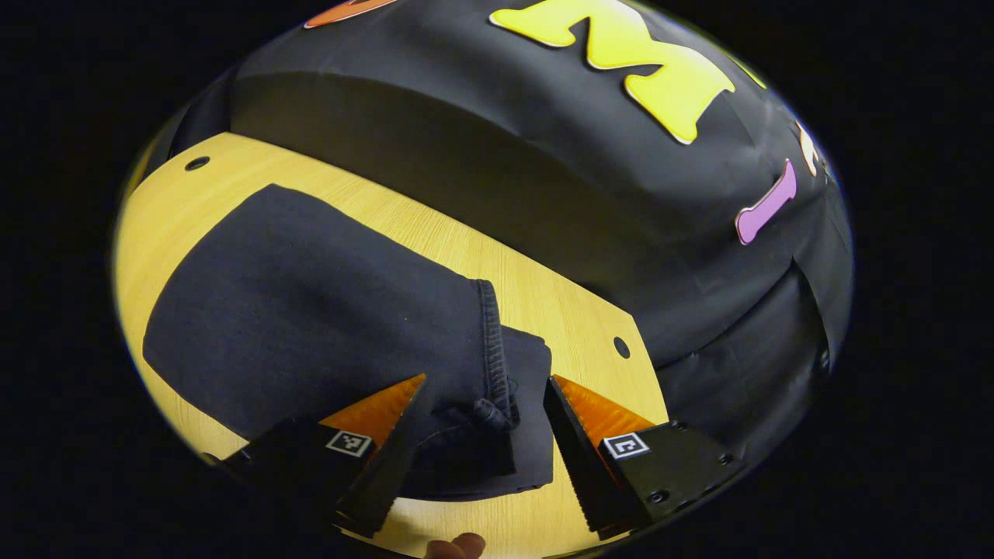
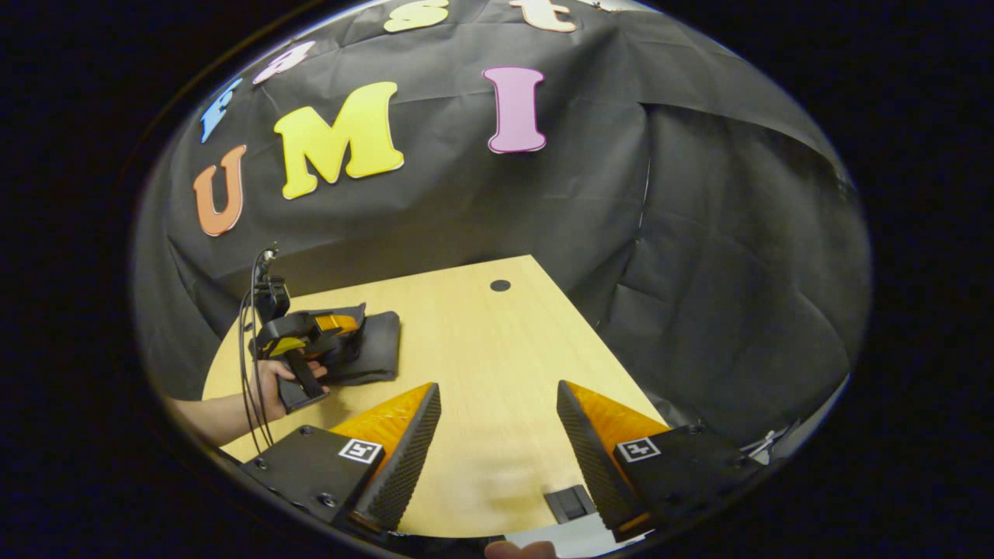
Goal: Grasp the waist and the cuffs of the jeans and fold them to make the two legs overlap; first hold the waist and fold one-third of the jeans toward the cuffs, then hold the cuffs and fold the remaining one-third in the same direction to finish folding.
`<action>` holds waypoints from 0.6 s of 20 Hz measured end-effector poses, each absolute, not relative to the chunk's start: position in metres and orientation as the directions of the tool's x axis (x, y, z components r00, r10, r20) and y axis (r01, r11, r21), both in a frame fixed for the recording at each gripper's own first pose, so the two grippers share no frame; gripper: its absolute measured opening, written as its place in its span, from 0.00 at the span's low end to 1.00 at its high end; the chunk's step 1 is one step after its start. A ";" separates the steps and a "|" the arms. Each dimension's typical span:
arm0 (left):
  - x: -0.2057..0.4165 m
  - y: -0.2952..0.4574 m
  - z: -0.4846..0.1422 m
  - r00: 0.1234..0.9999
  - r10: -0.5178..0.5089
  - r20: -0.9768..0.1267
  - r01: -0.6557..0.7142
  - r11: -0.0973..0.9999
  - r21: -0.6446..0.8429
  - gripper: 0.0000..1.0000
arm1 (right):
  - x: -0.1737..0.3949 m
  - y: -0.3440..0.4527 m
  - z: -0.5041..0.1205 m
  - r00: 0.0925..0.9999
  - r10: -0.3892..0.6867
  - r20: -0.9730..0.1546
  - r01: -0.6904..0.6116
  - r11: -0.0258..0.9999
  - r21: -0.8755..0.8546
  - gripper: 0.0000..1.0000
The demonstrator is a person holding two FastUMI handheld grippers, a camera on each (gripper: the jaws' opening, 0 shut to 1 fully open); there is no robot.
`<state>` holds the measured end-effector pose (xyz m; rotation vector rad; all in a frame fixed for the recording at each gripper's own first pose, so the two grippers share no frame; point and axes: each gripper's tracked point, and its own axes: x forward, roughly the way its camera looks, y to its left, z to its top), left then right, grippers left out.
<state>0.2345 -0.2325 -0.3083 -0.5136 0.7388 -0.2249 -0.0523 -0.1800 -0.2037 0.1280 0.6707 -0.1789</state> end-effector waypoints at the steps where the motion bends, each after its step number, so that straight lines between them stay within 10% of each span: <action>1: 0.231 -0.234 -0.306 0.722 -0.370 -0.585 0.027 0.859 -0.511 0.84 | -0.052 -0.179 -0.202 0.773 -0.120 -0.623 0.202 0.977 0.062 0.94; 2: 0.228 -0.234 -0.304 0.720 -0.369 -0.587 0.033 0.864 -0.503 0.98 | -0.051 -0.178 -0.201 0.776 -0.117 -0.619 0.200 0.978 0.066 0.93; 12: 0.164 -0.180 -0.164 0.842 -0.316 -0.437 0.132 0.906 -0.402 0.98 | -0.009 -0.095 -0.153 0.885 0.035 -0.464 0.006 0.996 0.086 0.93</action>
